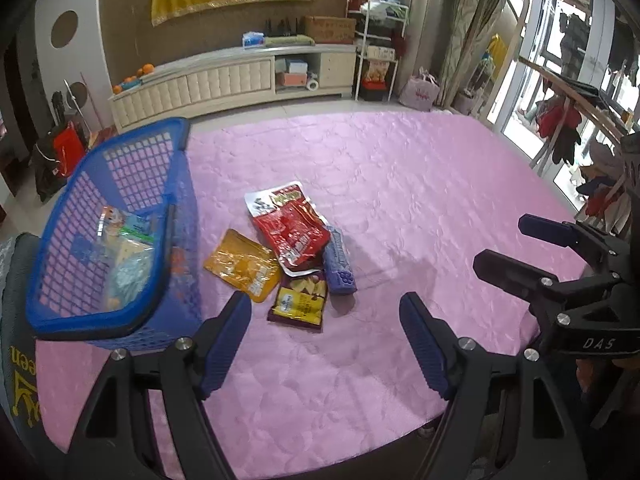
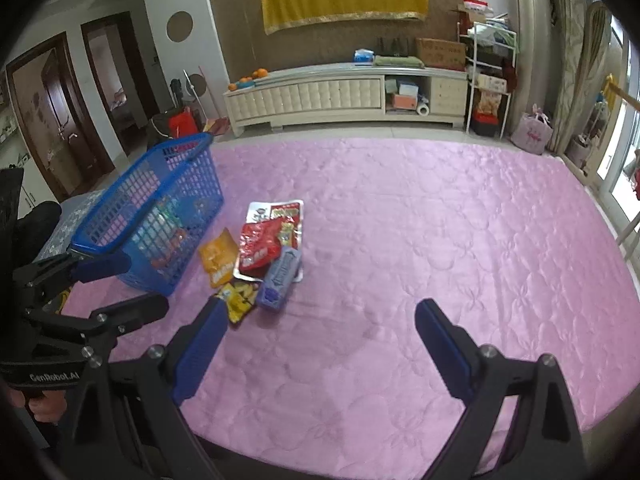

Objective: Organize snacks
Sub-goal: 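Move both tools back toward the remaining snacks, then grasp the purple Doublemint gum tube with the left tool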

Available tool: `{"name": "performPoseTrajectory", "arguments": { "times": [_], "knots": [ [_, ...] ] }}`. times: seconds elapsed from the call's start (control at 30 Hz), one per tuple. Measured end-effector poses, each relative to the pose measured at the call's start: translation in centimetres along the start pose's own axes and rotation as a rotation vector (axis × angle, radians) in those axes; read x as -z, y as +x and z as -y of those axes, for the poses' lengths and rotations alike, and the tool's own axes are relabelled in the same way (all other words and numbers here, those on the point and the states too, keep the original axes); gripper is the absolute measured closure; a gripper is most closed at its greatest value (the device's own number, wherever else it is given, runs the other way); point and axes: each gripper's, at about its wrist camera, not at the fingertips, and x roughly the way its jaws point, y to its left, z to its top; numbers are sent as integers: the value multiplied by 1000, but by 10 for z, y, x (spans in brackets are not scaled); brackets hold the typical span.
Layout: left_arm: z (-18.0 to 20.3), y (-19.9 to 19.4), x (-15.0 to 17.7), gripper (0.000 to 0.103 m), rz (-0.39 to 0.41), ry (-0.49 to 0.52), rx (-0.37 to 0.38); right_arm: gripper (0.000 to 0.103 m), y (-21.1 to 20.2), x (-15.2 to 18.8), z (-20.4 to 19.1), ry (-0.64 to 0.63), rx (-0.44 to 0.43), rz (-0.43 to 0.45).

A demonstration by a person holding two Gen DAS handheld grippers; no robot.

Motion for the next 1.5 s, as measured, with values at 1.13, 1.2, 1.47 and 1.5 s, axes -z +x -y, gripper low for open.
{"name": "performPoseTrajectory", "arguments": {
  "times": [1.13,1.2,1.47,1.5],
  "knots": [
    [17,151,-39,49,-315,13,4,7,104,3,76,141,85,-181],
    [20,154,-41,53,-321,27,-12,7,102,4,77,150,77,-186],
    [29,169,-51,70,-348,25,-24,7,98,4,81,171,71,-180],
    [31,172,-51,74,-347,27,-30,7,98,4,82,172,70,-184]
  ]
}}
